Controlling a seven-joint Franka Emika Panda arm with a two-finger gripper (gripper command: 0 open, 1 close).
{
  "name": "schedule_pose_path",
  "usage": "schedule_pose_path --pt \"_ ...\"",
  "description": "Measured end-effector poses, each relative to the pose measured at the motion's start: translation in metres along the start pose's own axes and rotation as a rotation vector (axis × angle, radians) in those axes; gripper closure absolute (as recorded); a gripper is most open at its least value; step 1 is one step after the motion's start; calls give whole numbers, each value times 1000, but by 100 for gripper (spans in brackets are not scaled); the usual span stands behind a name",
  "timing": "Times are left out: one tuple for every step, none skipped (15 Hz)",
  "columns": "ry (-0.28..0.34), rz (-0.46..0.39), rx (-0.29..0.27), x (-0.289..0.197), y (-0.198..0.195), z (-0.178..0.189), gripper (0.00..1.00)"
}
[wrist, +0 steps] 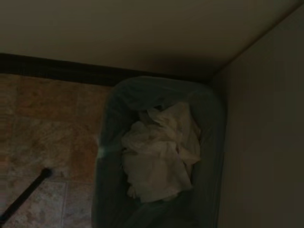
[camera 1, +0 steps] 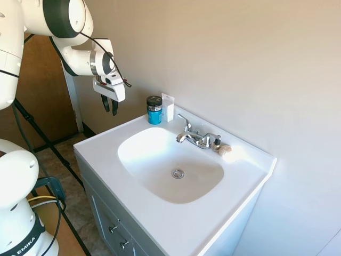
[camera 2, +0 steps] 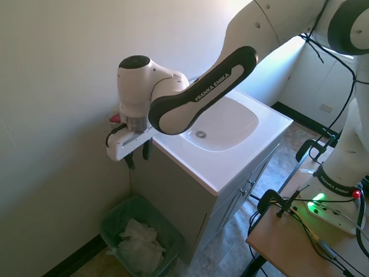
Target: Throw the tissue in the trash bin
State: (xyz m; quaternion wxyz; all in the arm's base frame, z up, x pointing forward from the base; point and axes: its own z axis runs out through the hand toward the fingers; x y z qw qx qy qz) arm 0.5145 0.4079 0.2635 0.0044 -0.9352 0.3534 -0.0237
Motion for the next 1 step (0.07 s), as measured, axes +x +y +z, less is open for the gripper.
schedule_pose_path --pt "4 8 11 4 0 -17 0"
